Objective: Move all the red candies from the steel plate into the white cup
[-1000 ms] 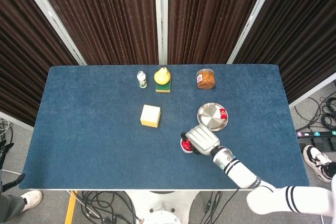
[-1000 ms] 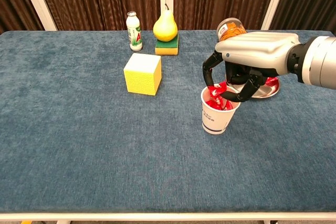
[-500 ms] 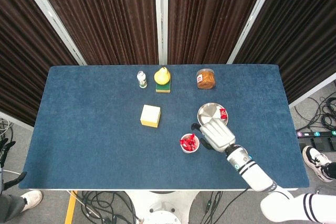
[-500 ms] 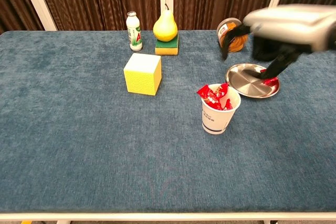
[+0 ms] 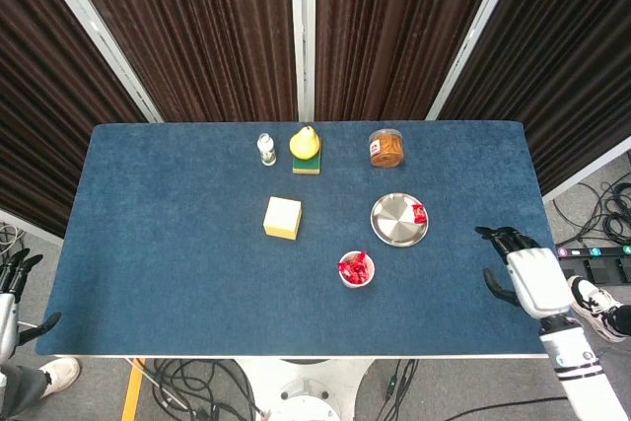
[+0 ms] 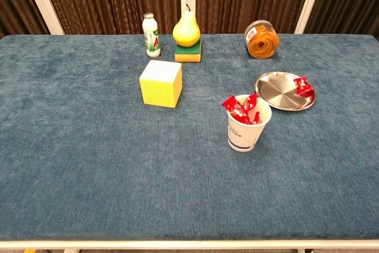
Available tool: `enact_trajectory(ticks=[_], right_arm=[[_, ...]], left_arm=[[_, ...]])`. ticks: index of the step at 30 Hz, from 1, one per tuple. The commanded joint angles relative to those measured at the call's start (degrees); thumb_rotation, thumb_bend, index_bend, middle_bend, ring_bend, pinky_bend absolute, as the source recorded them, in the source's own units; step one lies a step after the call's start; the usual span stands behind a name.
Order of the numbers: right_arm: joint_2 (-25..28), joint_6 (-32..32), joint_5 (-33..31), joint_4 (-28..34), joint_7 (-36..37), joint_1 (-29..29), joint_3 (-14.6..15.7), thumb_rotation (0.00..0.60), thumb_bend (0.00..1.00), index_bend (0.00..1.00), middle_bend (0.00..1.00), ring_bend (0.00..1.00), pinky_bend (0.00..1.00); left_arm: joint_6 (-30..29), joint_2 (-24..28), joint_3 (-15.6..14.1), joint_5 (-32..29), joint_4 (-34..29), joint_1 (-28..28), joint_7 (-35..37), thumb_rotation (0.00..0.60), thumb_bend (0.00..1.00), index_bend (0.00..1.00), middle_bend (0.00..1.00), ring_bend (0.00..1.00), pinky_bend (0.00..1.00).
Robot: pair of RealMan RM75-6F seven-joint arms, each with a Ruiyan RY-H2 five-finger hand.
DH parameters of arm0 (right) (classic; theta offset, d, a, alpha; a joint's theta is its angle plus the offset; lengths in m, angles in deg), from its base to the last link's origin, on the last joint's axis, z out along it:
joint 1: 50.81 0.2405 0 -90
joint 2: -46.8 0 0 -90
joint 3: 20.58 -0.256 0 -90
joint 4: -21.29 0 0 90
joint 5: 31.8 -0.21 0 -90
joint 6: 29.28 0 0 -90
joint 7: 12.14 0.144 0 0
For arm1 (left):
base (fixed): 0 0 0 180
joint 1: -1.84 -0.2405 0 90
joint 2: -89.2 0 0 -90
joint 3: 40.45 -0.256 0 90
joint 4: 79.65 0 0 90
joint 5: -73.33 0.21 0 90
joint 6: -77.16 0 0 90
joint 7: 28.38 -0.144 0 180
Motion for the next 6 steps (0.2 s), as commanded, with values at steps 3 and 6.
enact_trajectory(ticks=[3, 6], right_arm=[[-0.1, -7.95, 3.3, -4.13, 4.52, -7.72, 1.56, 0.6, 0.38, 0.06, 0.07, 0.0, 0.0], [-0.28, -9.39, 3.82, -4.89, 5.83, -9.73, 1.45, 0.6, 0.38, 0.06, 0.07, 0.0, 0.0]], left_arm=[[0.44, 0.02, 0.1, 0.23, -0.74, 0.62, -0.81, 0.6, 0.0, 0.22, 0.21, 0.21, 0.2], [0.61, -0.07, 0.16, 0.24, -0.96, 0.91, -1.17, 0.6, 0.0, 0.22, 0.21, 0.21, 0.2]])
